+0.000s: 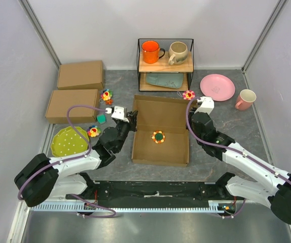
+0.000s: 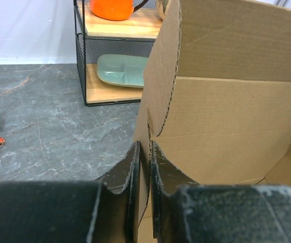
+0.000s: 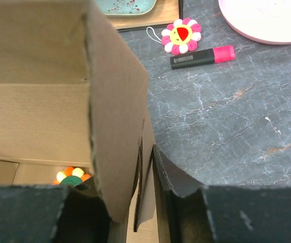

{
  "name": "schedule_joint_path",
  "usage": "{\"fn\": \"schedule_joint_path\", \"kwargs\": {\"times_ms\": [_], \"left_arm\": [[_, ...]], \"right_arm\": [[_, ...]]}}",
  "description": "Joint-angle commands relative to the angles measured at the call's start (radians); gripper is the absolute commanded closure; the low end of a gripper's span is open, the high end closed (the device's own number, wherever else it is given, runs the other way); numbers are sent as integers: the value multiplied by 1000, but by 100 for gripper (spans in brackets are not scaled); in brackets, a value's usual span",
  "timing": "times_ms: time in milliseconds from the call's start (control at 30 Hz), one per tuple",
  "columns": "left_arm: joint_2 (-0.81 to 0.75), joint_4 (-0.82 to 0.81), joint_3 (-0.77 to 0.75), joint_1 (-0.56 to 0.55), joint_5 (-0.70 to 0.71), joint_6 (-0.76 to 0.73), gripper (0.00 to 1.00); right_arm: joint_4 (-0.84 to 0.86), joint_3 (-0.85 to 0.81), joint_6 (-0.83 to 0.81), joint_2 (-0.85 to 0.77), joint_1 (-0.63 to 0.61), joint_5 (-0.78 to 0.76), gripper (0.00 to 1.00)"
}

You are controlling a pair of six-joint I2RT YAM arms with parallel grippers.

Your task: Fold the paper box

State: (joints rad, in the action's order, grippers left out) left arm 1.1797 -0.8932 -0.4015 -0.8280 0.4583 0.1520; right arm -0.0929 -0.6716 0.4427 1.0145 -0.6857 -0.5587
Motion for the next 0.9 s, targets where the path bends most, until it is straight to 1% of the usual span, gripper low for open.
{"fn": "schedule_joint_path", "kwargs": {"times_ms": [0, 167, 300, 367, 400, 633, 733, 867], "left_arm": [[14, 7, -69, -68, 25, 106, 84], [34, -6, -65, -103, 83, 167, 85], [77, -152, -20, -122, 91, 172, 85], [107, -196, -13, -131, 95, 161, 84], [118, -246, -7, -134, 95, 155, 85], [204, -416, -26, -152, 100, 57, 85], [228, -443, -43, -154, 103, 14, 85], [258, -521, -50, -154, 108, -41, 84]], "right_arm": [[13, -39, 51, 19, -29, 48, 70], [27, -31, 47, 32, -34, 34, 70], [85, -2, 30, 29, -34, 26, 69], [111, 10, 19, 32, -37, 22, 69], [131, 13, 18, 32, -37, 20, 69], [228, 37, -19, 30, -54, 2, 68], [263, 35, -50, 38, -55, -7, 68], [332, 49, -81, 42, -55, -7, 68]]}}
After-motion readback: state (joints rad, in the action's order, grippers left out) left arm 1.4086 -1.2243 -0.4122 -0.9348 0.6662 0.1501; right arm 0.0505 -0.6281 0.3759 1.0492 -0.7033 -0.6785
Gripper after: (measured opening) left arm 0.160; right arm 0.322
